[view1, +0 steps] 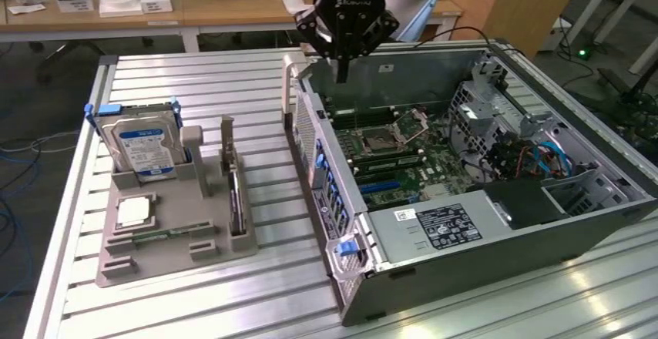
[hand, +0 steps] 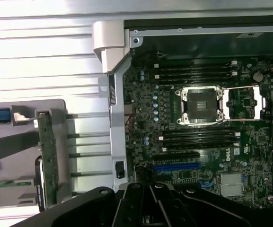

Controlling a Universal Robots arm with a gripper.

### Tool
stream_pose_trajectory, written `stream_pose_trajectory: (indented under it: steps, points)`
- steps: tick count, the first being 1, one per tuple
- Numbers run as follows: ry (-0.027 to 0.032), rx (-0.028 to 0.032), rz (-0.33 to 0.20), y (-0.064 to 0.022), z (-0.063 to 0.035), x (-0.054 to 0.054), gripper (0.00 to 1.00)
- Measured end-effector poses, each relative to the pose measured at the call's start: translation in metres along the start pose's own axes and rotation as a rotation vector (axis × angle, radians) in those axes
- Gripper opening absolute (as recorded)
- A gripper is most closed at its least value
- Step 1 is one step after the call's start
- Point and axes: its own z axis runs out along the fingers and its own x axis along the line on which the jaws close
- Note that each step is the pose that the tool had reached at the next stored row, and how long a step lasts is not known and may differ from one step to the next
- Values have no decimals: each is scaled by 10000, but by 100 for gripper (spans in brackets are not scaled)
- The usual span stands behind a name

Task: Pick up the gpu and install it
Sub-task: 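Reach for the gpu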

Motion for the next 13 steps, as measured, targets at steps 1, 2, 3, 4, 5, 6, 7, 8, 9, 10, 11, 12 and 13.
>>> stream_pose_trajectory:
  steps: [1,2,3,4,5,6,7,8,9,10,11,12,13]
  points:
    - [0,1,0,-2,-1,19,11]
    - [1,0,0,-3,-1,40,11]
    - [0,0,0,-5,-2,60,11]
    - [0,0,1,-6,-2,79,11]
    - [0,0,1,-7,-3,97,11]
    - [0,0,1,-8,-3,116,11]
    - [0,0,1,-10,-3,135,11]
    - [1,0,0,-11,-4,154,11]
    - [0,0,0,-13,-5,172,11]
    - [0,0,0,-14,-5,190,11]
    - [0,0,0,-16,-5,208,11]
    - [0,0,-1,-17,-6,227,11]
    - [0,0,1,-18,-7,245,11]
